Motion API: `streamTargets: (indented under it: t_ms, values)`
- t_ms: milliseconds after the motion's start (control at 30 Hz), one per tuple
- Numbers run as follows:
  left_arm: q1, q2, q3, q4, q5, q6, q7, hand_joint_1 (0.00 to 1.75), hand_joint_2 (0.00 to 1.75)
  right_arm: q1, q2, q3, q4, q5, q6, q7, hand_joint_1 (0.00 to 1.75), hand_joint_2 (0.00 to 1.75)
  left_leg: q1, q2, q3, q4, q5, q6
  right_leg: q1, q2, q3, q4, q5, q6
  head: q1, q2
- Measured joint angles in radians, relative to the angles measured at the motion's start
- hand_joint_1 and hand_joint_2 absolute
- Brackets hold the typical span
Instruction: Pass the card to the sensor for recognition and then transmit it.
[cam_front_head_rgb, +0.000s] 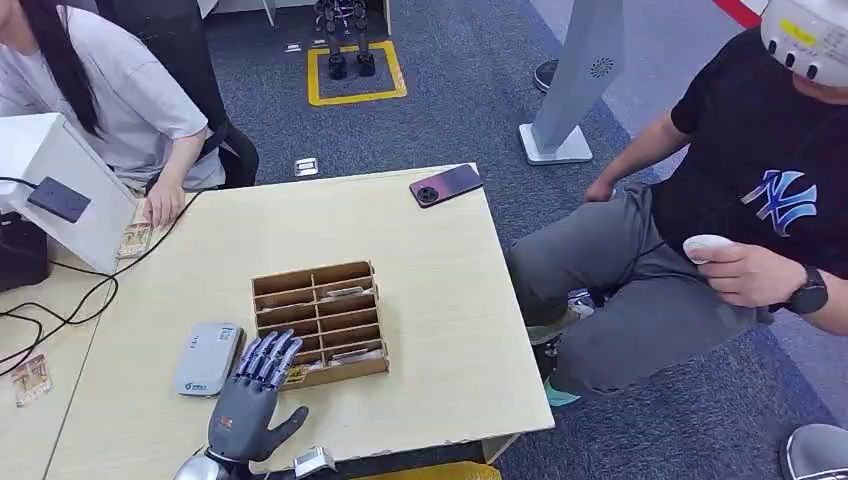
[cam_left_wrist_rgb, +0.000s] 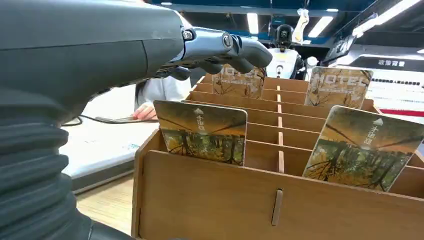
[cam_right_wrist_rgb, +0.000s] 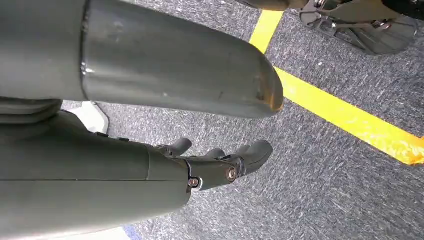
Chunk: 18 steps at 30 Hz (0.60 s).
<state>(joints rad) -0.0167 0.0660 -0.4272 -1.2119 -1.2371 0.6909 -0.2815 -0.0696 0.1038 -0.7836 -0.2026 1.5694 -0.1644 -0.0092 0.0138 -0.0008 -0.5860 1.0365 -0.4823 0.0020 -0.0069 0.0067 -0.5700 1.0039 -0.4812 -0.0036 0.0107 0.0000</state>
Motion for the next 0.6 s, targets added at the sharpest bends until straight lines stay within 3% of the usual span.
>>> streamTargets:
  t_ms: [100,133,167,200,600]
  values:
    - [0.000,-0.002,0.005,0.001,0.001,0.000,0.000,0.00,1.75,0.000,0.000,0.000,0.000,0.000,0.000,0.000,0.00,0.00,0.000,0.000,0.000,0.000,0.000,0.000,0.000,0.000,0.000,0.000,0.000,0.000,0.000,0.000]
    - [0.000,-0.003,0.010,0.001,0.006,0.000,-0.003,0.40,1.75,0.000,0.000,0.000,0.000,0.000,0.000,0.000,0.00,0.00,0.000,0.000,0.000,0.000,0.000,0.000,0.000,0.000,0.000,0.000,0.000,0.000,0.000,0.000]
    - [0.000,-0.004,0.013,0.002,0.011,0.000,-0.006,1.57,1.75,0.000,0.000,0.000,0.000,0.000,0.000,0.000,0.00,0.00,0.000,0.000,0.000,0.000,0.000,0.000,0.000,0.000,0.000,0.000,0.000,0.000,0.000,0.000]
    - [0.000,-0.005,0.015,0.002,0.013,0.000,-0.006,1.75,1.75,0.000,0.000,0.000,0.000,0.000,0.000,0.000,0.00,0.00,0.000,0.000,0.000,0.000,0.000,0.000,0.000,0.000,0.000,0.000,0.000,0.000,0.000,0.000]
    - [-0.005,-0.006,0.017,0.009,0.044,-0.003,-0.021,1.75,1.75,0.000,0.002,0.000,0.000,0.000,0.000,0.000,0.00,0.00,0.000,0.000,0.000,0.000,0.000,0.000,0.000,0.000,0.000,0.000,0.000,0.000,0.000,0.000]
